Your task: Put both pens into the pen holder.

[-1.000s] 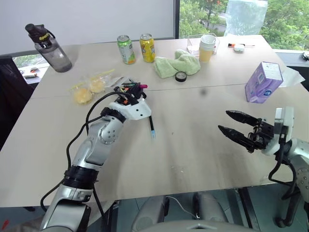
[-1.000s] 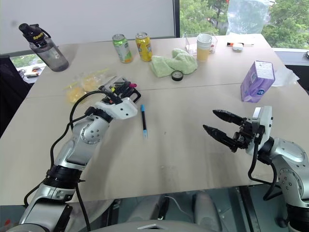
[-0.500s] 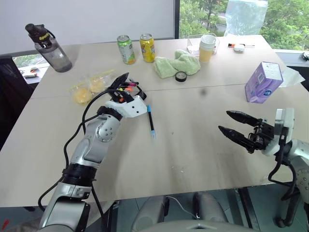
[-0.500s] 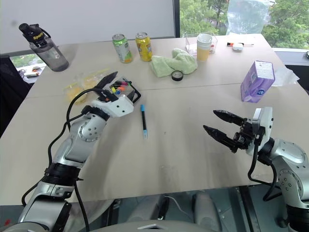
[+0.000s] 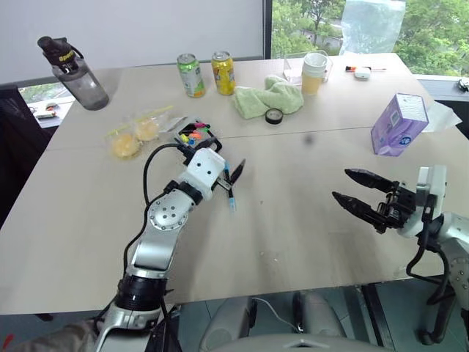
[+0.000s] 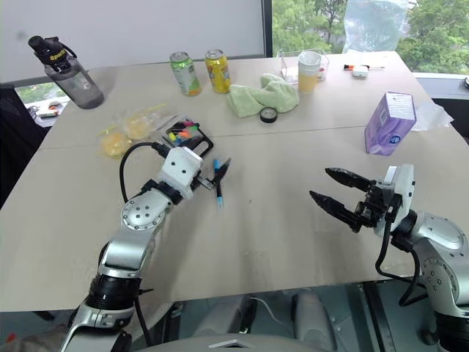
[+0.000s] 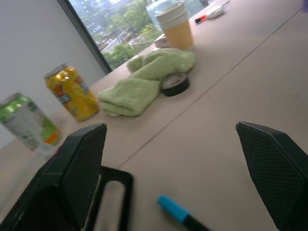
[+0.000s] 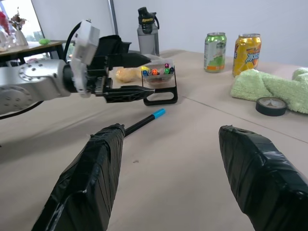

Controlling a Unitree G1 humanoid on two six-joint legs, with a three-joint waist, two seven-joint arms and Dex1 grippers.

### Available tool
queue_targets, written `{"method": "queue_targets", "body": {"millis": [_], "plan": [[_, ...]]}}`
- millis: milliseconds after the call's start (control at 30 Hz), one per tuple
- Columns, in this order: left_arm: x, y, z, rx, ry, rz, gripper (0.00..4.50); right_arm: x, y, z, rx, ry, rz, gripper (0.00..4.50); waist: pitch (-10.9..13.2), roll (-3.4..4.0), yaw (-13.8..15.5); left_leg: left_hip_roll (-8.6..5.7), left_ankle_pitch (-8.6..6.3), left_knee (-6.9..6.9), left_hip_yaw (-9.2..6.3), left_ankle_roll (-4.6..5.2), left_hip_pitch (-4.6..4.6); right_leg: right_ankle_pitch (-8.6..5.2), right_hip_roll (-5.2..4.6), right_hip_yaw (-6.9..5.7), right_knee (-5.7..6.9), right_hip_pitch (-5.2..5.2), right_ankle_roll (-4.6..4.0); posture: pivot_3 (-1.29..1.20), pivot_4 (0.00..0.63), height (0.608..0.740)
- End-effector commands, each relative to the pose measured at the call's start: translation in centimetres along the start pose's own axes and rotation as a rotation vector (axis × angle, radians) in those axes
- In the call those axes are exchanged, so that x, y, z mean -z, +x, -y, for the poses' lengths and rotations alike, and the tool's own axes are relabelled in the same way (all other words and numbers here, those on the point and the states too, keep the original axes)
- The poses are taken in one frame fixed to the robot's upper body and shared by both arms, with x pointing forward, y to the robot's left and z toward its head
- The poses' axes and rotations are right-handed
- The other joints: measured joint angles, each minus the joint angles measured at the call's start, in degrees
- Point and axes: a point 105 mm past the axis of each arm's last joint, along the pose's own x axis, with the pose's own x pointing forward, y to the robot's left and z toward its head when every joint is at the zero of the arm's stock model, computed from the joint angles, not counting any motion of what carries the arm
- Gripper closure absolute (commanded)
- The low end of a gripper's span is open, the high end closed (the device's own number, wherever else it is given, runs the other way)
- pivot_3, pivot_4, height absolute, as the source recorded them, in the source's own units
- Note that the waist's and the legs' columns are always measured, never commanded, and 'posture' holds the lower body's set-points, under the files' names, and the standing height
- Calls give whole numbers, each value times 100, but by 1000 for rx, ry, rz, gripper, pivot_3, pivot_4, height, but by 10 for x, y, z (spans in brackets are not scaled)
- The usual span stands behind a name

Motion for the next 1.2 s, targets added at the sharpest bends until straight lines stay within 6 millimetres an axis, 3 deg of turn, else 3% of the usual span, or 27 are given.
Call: {"method": "queue_targets", "body": {"millis": [33, 233, 400, 867, 1167, 1200], "plan": [[-18, -11, 5, 162, -67, 25, 39, -4, 8, -8, -31, -36, 3, 1143, 0, 0, -8, 0, 0, 2, 1, 0, 2, 0, 0, 1, 5, 0, 0, 0, 150, 740], [-2, -42, -10, 315, -126, -137, 39, 7, 24, -6, -16, -82, -62, 1143, -1, 3, -56, 1, 1, 1, 10, -1, 10, -1, 4, 4, 18, -2, -2, 0, 150, 740], [24, -67, -27, 332, -145, -319, 39, 7, 42, -17, -33, -71, -39, 1143, 0, 3, -47, 1, 1, -1, 4, -2, 8, -2, 2, 6, 16, -4, -2, 0, 150, 740], [48, -12, 5, 57, -322, -477, 39, 7, 37, -17, -6, -74, -53, 1143, -1, -4, 5, -3, 1, 1, 1, -2, 4, -1, 1, 6, 11, -3, -1, 0, 150, 740], [68, -15, 22, 15, -336, -697, 39, 9, 34, -18, 7, -75, -61, 1143, -4, -3, -13, -3, 1, 2, 7, -2, 11, -1, 2, 10, 19, -2, -1, 0, 150, 740], [68, -15, 23, 17, -325, -697, 275, 10, 33, -18, 7, -74, -62, 1143, -5, -3, -18, -3, 1, 1, 10, -3, 13, -1, 2, 11, 20, -2, -1, 0, 150, 740]]}}
